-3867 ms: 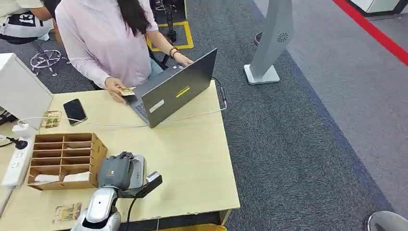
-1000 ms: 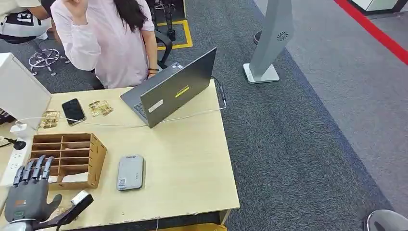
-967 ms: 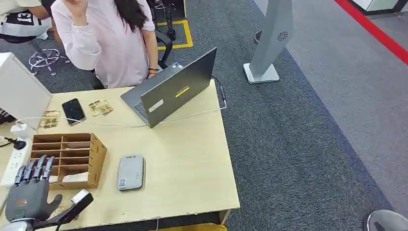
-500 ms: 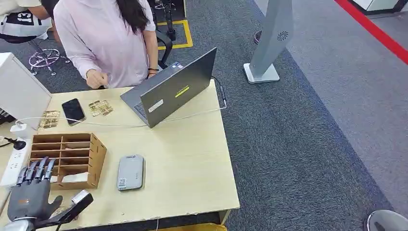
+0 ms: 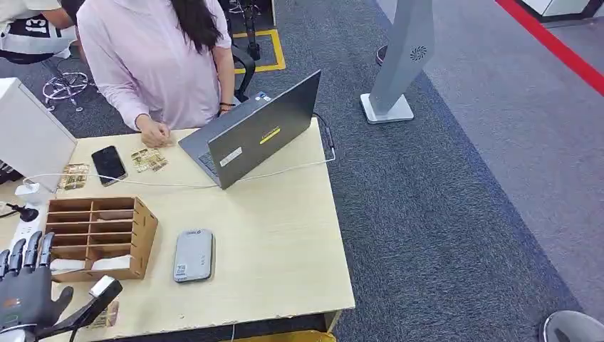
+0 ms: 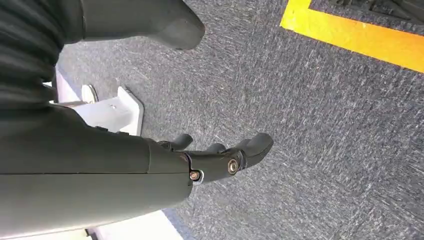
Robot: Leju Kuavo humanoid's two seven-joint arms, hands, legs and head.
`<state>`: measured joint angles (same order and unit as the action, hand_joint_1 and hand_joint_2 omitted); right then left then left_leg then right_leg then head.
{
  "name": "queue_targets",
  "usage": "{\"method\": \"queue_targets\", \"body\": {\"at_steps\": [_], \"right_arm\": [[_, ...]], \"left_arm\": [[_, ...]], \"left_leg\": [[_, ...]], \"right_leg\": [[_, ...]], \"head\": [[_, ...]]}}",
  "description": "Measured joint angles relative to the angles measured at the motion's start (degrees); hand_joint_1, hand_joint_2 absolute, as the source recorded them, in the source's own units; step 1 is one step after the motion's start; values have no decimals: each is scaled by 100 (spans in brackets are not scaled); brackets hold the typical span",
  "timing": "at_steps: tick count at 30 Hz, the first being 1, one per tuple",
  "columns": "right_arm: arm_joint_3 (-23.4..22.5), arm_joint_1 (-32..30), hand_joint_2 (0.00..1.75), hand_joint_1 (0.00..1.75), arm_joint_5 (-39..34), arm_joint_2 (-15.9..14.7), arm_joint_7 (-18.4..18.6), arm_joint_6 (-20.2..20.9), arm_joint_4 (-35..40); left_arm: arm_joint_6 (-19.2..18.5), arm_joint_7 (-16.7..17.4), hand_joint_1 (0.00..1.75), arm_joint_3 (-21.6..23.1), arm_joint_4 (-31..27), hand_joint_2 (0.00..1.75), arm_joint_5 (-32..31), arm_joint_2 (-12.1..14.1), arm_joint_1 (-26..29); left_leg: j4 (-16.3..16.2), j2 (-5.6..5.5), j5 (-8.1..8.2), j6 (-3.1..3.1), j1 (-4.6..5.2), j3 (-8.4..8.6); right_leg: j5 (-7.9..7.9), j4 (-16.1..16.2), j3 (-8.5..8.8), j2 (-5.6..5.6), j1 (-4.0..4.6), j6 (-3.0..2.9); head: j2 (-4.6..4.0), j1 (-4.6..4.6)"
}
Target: Pass the card to the sensor for recognition and then transmit it.
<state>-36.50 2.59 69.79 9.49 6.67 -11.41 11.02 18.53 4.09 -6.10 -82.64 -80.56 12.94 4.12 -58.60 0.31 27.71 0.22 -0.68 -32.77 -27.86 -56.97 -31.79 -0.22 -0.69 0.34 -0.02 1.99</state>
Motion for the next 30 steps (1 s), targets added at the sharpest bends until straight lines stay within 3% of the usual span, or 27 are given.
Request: {"method": "queue_targets", "body": {"at_steps": [13,20,30], "right_arm": [[0,1,175,0,44,0,-17,9,2],[0,5,175,0,138,0,-17,17,2],[0,8,175,0,173,0,-17,22,2]], "left_arm": [[-2,-18,0,-122,133,175,26,-44,-29],[105,-116,0,-361,645,175,153,-2,-325],[118,-131,0,-457,922,175,168,24,-429]], "left_leg": [[0,0,0,0,0,0],[0,0,-2,-2,-1,1],[0,0,-1,-2,0,0]], "right_leg": [[0,0,-1,0,0,0],[0,-1,0,0,0,0],[0,0,0,0,0,0]], "head": [[0,0],[0,2],[0,0]]}}
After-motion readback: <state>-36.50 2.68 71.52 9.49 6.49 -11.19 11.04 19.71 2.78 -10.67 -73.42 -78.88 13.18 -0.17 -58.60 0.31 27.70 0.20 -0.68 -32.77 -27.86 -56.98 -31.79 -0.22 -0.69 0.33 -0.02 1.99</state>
